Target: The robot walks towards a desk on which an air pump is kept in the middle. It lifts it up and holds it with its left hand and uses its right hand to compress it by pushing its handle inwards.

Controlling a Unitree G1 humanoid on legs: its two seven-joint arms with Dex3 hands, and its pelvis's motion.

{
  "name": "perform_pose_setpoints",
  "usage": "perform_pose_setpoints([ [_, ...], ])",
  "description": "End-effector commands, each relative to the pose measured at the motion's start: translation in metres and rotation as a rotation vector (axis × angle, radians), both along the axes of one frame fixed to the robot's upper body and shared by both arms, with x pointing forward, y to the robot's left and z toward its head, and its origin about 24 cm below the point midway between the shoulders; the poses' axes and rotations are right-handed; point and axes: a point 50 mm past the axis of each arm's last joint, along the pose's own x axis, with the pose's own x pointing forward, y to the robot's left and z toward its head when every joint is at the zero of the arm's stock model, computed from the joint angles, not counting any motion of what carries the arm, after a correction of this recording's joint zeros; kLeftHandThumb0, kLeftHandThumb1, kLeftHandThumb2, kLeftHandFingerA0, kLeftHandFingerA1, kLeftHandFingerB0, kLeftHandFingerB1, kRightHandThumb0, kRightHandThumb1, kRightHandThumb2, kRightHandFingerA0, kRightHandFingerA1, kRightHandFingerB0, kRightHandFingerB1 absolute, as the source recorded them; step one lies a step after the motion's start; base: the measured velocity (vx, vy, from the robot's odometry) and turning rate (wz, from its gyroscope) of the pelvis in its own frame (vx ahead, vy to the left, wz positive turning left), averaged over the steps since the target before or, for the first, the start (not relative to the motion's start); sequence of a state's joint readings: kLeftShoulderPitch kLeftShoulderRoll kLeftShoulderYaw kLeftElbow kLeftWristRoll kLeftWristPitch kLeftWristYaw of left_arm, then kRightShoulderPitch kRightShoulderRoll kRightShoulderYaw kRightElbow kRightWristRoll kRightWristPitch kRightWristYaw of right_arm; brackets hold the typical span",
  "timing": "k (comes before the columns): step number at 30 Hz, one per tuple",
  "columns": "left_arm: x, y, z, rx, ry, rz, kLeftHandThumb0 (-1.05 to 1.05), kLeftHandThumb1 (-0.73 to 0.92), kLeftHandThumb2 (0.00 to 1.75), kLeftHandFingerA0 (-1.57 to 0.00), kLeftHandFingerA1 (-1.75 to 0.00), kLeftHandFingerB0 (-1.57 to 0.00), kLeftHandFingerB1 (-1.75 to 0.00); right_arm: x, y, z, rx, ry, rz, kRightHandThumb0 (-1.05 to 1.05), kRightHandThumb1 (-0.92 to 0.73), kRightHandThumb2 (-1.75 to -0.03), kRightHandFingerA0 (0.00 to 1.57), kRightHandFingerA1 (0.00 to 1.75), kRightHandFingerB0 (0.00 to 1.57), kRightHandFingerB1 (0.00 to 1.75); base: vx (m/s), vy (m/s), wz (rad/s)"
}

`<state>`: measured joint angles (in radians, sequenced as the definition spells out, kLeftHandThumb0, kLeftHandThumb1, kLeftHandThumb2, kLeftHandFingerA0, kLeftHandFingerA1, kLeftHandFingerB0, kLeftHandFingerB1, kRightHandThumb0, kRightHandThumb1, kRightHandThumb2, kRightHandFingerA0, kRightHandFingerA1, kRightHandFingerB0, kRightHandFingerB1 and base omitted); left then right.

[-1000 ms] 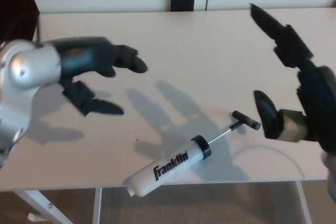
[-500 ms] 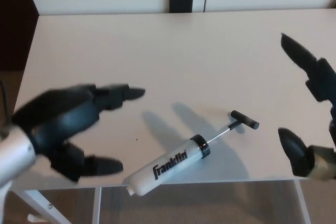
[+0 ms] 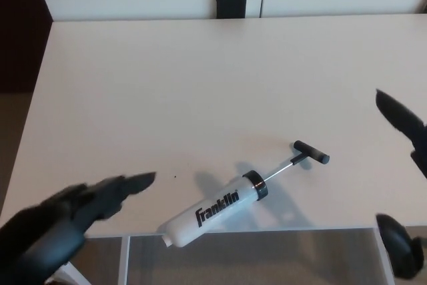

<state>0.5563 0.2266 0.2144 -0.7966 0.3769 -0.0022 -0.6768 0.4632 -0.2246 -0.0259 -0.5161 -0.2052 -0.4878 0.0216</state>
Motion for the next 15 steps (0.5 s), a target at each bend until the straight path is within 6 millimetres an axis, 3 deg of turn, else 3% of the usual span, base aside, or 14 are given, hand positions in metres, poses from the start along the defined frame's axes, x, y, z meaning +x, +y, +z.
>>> perform_pose_setpoints([
  [1, -0.069, 0.016, 0.029, -0.167, -0.344, 0.14, -0.72, 0.56, 0.58, -0.09, -0.35, -0.1, -0.23, -0.051, -0.009, 0.012, 0.084, -0.1, 0.106, -0.88, -0.85, -0.78, 0.08, 0.31, 0.12, 0.22, 0.0, 0.0, 0.0],
  [8, -0.074, 0.019, 0.025, -0.193, -0.333, 0.154, -0.71, 0.54, 0.57, -0.08, -0.34, -0.11, -0.23, -0.053, -0.008, 0.007, 0.087, -0.083, 0.097, -0.89, -0.84, -0.77, 0.09, 0.33, 0.12, 0.22, 0.0, 0.0, 0.0],
  [9, -0.078, 0.021, 0.021, -0.212, -0.35, 0.163, -0.7, 0.52, 0.57, -0.11, -0.38, -0.13, -0.25, -0.055, -0.008, 0.003, 0.086, -0.068, 0.101, -0.84, -0.92, -0.7, 0.11, 0.32, 0.1, 0.23, 0.0, 0.0, 0.0],
  [10, -0.082, 0.02, 0.017, -0.219, -0.348, 0.163, -0.7, 0.54, 0.57, -0.17, -0.36, -0.2, -0.28, -0.058, -0.008, 0.0, 0.079, -0.058, 0.108, -0.89, -0.83, -0.79, 0.08, 0.34, 0.12, 0.23, 0.0, 0.0, 0.0],
  [15, -0.087, 0.015, 0.01, -0.196, -0.326, 0.155, -0.7, 0.52, 0.57, -0.19, -0.36, -0.19, -0.27, -0.061, -0.008, -0.007, 0.052, -0.041, 0.112, -0.86, -0.78, -0.82, 0.1, 0.37, 0.09, 0.26, 0.0, 0.0, 0.0],
])
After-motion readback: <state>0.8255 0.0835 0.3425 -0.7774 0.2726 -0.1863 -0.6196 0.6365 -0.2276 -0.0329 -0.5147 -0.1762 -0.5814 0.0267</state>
